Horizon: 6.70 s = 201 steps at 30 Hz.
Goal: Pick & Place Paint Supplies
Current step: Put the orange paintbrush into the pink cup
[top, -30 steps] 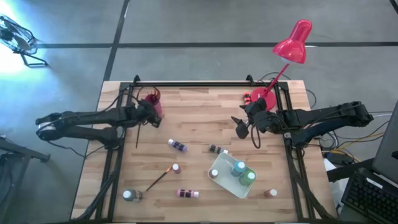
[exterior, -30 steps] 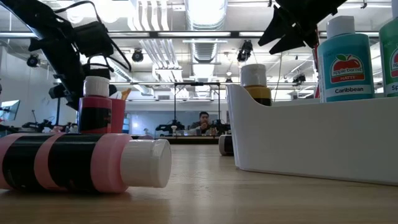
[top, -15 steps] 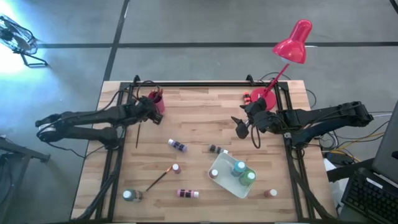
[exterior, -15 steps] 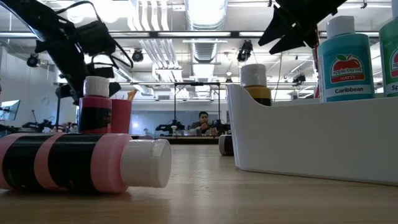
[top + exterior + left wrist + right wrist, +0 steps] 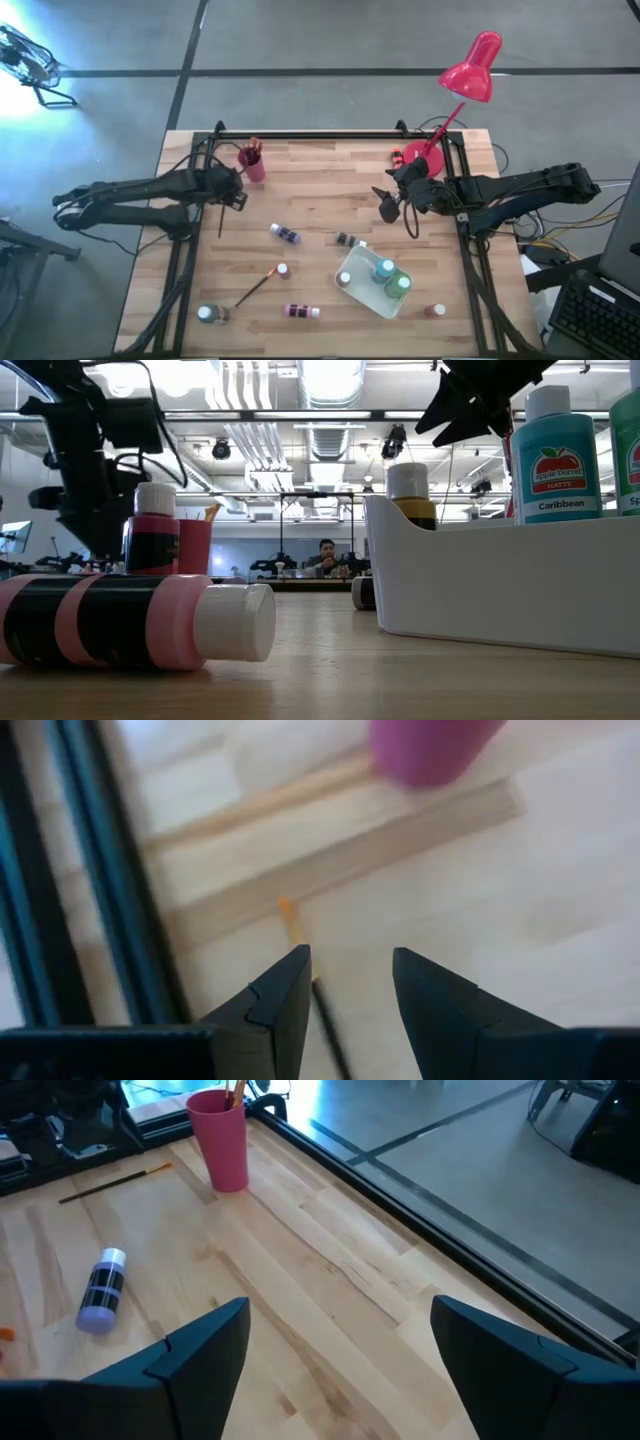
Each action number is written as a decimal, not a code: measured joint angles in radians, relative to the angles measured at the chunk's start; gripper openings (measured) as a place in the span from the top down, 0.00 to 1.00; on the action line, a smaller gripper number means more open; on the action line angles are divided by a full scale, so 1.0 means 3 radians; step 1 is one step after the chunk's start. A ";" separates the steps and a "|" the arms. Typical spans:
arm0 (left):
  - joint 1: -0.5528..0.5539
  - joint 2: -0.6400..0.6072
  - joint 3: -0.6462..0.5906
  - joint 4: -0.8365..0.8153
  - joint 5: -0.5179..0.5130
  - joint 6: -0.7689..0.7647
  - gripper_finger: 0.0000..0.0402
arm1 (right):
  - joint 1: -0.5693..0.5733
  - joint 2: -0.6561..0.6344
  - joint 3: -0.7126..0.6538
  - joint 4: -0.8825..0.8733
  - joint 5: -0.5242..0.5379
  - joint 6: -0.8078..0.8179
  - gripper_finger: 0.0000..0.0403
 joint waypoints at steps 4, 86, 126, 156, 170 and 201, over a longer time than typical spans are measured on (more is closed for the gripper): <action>0.0000 0.0019 -0.0112 0.0083 -0.0017 -0.0109 0.63 | -0.0022 0.0000 0.0000 0.0004 0.0001 0.0002 0.21; 0.0484 0.1138 -0.0612 0.1144 -0.0216 -0.0604 0.99 | -0.0032 0.0000 0.0000 -0.0029 -0.0006 -0.0023 0.23; -0.0376 -0.0970 -0.0168 0.3199 -0.0311 0.1794 1.00 | -0.0032 0.0000 0.0000 -0.0027 -0.0004 -0.0025 0.22; 0.0780 -0.0053 -0.0914 0.6184 0.0479 0.3023 1.00 | -0.0033 0.0000 0.0000 -0.0024 0.0002 -0.0034 0.18; 0.0802 0.0631 -0.1332 0.7215 0.0494 0.3007 1.00 | -0.0034 0.0000 0.0000 -0.0009 0.0013 -0.0150 0.26; 0.0802 0.1516 -0.1575 0.7816 0.0325 0.3005 1.00 | -0.0033 0.0000 0.0000 -0.0024 0.0013 -0.0209 0.24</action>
